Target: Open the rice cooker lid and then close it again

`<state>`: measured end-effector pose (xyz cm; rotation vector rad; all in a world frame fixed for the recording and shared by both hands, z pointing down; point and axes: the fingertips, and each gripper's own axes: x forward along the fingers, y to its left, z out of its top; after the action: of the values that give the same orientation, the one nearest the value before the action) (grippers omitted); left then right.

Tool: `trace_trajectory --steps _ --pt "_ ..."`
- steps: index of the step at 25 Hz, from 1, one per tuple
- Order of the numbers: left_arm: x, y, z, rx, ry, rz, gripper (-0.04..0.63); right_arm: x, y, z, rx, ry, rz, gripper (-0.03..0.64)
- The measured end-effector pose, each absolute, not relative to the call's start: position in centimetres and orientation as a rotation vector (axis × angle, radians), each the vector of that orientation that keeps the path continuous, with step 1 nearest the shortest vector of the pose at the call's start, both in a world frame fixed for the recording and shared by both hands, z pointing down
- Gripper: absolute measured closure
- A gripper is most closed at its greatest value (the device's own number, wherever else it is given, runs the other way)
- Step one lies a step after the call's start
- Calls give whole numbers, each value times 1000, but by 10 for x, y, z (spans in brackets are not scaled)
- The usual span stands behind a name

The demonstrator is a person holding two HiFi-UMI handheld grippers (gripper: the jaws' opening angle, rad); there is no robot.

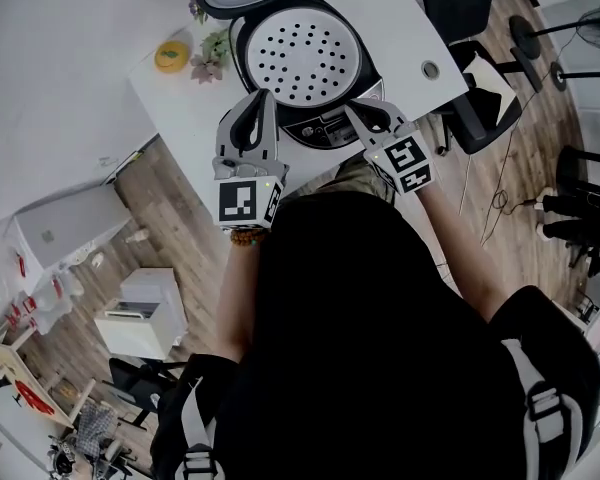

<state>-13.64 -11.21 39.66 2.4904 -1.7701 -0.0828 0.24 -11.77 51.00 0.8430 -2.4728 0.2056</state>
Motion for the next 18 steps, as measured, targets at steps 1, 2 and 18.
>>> trace_trajectory --steps 1,2,18 --pt "-137 -113 397 2489 -1771 -81 574 3 -118 510 838 -2472 213 588" --pt "-137 -113 397 2488 -1773 -80 574 2 -118 510 832 -2471 222 588" --pt "-142 -120 402 2473 -1749 2 572 3 -130 490 724 -2510 184 586"
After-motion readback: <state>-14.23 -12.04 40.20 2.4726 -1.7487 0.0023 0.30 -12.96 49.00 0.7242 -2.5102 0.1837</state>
